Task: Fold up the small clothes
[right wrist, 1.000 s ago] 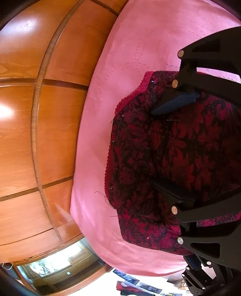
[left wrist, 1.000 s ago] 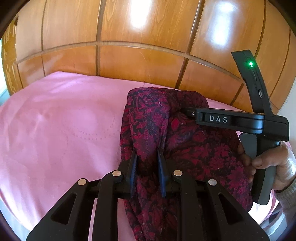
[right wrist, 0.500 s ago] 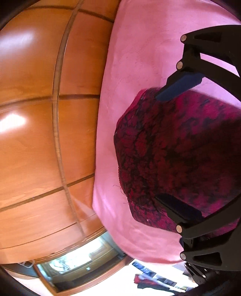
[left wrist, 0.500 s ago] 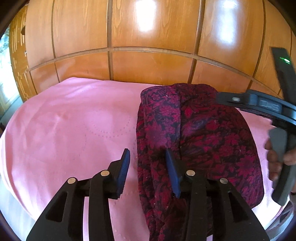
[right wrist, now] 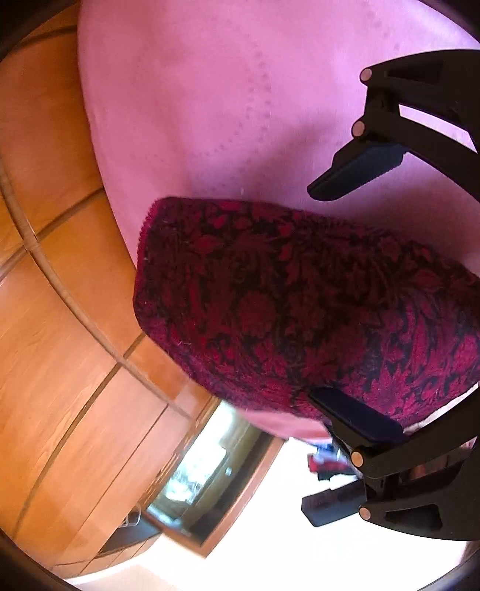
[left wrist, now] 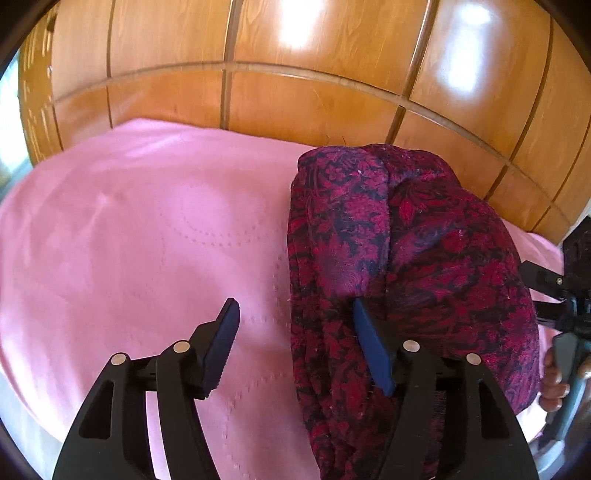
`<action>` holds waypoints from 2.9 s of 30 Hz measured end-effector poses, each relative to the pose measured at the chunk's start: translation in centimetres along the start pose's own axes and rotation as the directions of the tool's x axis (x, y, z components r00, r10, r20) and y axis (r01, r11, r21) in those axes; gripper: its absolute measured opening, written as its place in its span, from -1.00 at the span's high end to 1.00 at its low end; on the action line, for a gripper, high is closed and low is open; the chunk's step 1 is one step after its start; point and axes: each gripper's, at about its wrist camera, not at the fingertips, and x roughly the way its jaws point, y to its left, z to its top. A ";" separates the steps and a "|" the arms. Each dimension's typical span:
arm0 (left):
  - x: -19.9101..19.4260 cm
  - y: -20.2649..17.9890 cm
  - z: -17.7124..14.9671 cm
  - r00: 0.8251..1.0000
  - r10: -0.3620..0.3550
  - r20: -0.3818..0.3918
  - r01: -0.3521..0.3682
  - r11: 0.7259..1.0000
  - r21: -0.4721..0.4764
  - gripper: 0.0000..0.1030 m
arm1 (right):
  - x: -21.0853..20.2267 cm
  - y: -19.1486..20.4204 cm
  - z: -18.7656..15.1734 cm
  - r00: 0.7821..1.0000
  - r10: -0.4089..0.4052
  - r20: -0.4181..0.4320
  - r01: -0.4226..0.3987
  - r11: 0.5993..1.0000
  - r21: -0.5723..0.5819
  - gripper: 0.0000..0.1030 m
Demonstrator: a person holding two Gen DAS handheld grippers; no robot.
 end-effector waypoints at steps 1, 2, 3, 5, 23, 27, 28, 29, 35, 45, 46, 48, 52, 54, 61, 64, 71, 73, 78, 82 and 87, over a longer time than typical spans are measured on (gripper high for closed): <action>0.2 0.3 0.0 1.000 -0.019 -0.005 0.019 1.000 -0.002 -0.22 | 0.3 -0.2 0.2 1.000 0.014 -0.008 -0.014 1.000 0.002 -0.96; 0.3 0.5 0.0 1.000 -0.030 -0.008 0.030 1.000 0.000 -0.22 | 1.1 -0.4 0.4 0.999 0.026 -0.025 -0.026 1.000 0.002 -0.96; 0.5 0.6 0.0 0.999 -0.038 -0.011 0.038 0.999 0.003 -0.22 | 1.6 -0.5 0.5 0.998 0.055 -0.039 -0.054 0.999 0.003 -0.96; 0.9 1.3 -0.1 0.997 -0.078 -0.017 0.077 0.997 -0.013 -0.22 | 2.3 -0.8 0.8 0.993 0.101 -0.055 -0.101 0.995 0.006 -0.97; 1.7 1.2 -1.0 0.837 -0.543 0.065 0.544 0.813 -0.206 0.22 | 1.0 3.5 1.3 0.969 0.244 -0.031 -0.245 0.968 -0.056 -0.46; 1.8 -4.1 0.5 0.793 -0.608 0.036 0.607 0.783 -0.137 0.23 | -4.2 3.9 0.9 0.974 0.217 0.064 -0.210 0.972 -0.109 -0.43; 2.1 -5.8 1.0 0.780 -0.625 0.021 0.623 0.774 -0.116 0.23 | -6.4 3.5 0.9 0.973 0.203 0.106 -0.191 0.975 -0.113 -0.43; 2.4 -8.4 1.8 0.764 -0.646 0.000 0.644 0.761 -0.080 0.23 | -8.0 3.1 0.7 0.973 0.189 0.136 -0.174 0.978 -0.114 -0.43; 5.1 -22.7 4.4 0.714 -0.682 -0.159 0.698 0.711 0.087 0.23 | -19.5 -2.9 -1.0 0.935 0.033 0.354 -0.027 0.999 -0.022 -0.42; 8.6 -34.8 0.8 0.868 -0.422 -0.263 0.494 0.786 0.370 0.32 | -24.9 -14.4 -9.0 0.885 -0.293 0.362 0.176 0.930 0.322 -0.60; 7.7 -34.9 0.5 0.879 -0.415 -0.236 0.477 0.785 0.395 0.32 | -25.2 -13.8 -9.2 0.877 -0.313 0.365 0.199 0.927 0.316 -0.60; 6.7 -34.3 0.0 0.895 -0.400 -0.198 0.446 0.787 0.426 0.36 | -26.7 -11.1 -9.2 0.825 -0.414 0.384 0.319 0.903 0.290 -0.55; 6.3 -33.6 -0.4 0.908 -0.387 -0.158 0.418 0.818 0.396 0.39 | -27.5 -5.4 -8.3 0.744 -0.487 0.457 0.447 0.871 0.201 -0.15; 6.0 -32.8 -0.2 0.914 -0.378 -0.146 0.405 0.827 0.391 0.39 | -26.5 -4.0 -7.5 0.724 -0.523 0.449 0.511 0.845 0.160 -0.09; 9.1 -31.6 1.0 0.951 -0.250 -0.180 0.298 0.893 0.336 0.58 | -15.5 -4.0 -4.0 0.582 -0.743 0.330 0.770 0.634 0.070 -0.09; 8.4 -30.3 0.9 0.951 -0.266 -0.156 0.301 0.908 0.292 0.58 | -13.9 -3.2 -4.2 0.533 -0.781 0.327 0.823 0.568 0.016 -0.09; 3.3 -28.9 0.4 0.959 -0.280 -0.042 0.280 0.913 0.298 0.23 | -14.0 -2.9 -4.2 0.510 -0.792 0.336 0.838 0.545 0.013 -0.10; 2.0 -28.7 0.3 0.959 -0.283 -0.009 0.271 0.910 0.313 0.21 | -14.5 -2.3 -4.6 0.498 -0.788 0.362 0.842 0.539 0.016 -0.17; 0.4 -28.4 -0.3 0.962 -0.274 0.022 0.252 0.912 0.324 0.19 | -16.0 -2.5 -4.1 0.534 -0.753 0.384 0.789 0.607 0.094 -0.49; 0.2 -28.1 -0.7 0.961 -0.275 0.033 0.252 0.916 0.312 0.01 | -17.3 -1.5 -5.0 0.547 -0.735 0.401 0.766 0.632 0.113 -0.58; -0.3 -28.1 -1.1 0.963 -0.269 0.031 0.247 0.917 0.313 0.01 | -18.0 -0.2 -6.8 0.548 -0.726 0.414 0.763 0.637 0.107 -0.65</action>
